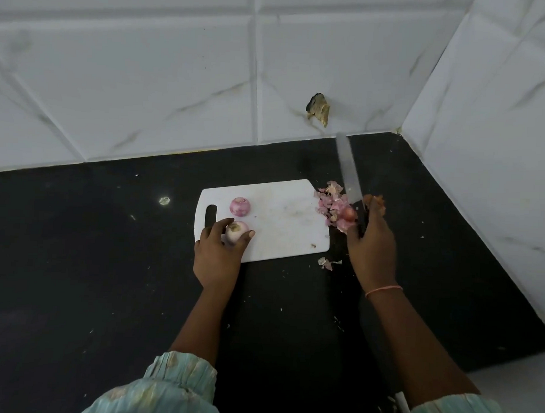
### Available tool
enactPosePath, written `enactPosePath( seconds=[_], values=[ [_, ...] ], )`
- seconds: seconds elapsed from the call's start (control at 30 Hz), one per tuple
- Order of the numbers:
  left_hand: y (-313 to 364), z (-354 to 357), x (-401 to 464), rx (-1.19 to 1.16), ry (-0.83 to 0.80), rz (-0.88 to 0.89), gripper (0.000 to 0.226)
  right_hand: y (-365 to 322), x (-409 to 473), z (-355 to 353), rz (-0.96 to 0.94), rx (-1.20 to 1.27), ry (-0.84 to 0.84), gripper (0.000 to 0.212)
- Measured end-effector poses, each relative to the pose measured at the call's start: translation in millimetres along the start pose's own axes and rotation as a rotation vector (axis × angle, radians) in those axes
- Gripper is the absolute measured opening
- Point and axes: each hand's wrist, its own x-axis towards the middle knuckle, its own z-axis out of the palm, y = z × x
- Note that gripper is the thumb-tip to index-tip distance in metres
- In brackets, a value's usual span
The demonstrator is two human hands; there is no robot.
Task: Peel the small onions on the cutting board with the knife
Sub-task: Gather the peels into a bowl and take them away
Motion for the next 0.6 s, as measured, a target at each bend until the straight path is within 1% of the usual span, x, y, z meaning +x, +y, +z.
enactPosePath(
  seconds=[0.07,0.13,0.2,0.27,0.3,0.37,0.4,0.47,0.53,0.6],
  values=[
    [-0.1,-0.2,0.5,-0.003,-0.002,-0.004,0.053,-0.3,4.4,-1.8,0.039,-0.022,0.031,0.052],
    [-0.8,-0.5,0.6,-0.008,-0.011,-0.003,0.053,0.9,8.2,-4.7,0.027,0.006,0.037,0.045],
    [-1.7,-0.8,1.3,-0.012,-0.016,-0.003,0.054,2.3,11.3,-7.0,0.005,-0.012,-0.025,0.038],
    [-1.7,-0.6,1.8,-0.013,-0.024,-0.006,0.056,1.1,11.1,-9.4,0.036,-0.076,-0.087,0.025],
    [-1.7,-1.0,2.1,-0.015,-0.029,-0.008,0.056,-2.1,9.3,-8.5,0.058,-0.088,-0.095,0.023],
    [-1.6,-1.8,2.4,-0.011,-0.037,-0.003,0.059,-16.8,0.4,-7.0,0.104,-0.034,-0.105,0.025],
    [-2.1,-2.2,2.5,-0.010,-0.042,0.000,0.060,-25.1,-5.6,-3.3,0.092,0.002,-0.125,0.024],
    [-2.3,-3.2,2.8,-0.014,-0.054,0.004,0.062,-38.4,-20.3,10.0,-0.030,-0.005,-0.215,0.021],
    [-1.4,-3.6,3.2,-0.021,-0.062,0.004,0.061,-47.5,-37.5,26.1,-0.145,-0.057,-0.315,0.033],
    [-0.2,-4.8,4.0,-0.028,-0.066,-0.001,0.059,-49.4,-52.6,40.2,-0.208,-0.111,-0.400,0.044]
  ],
)
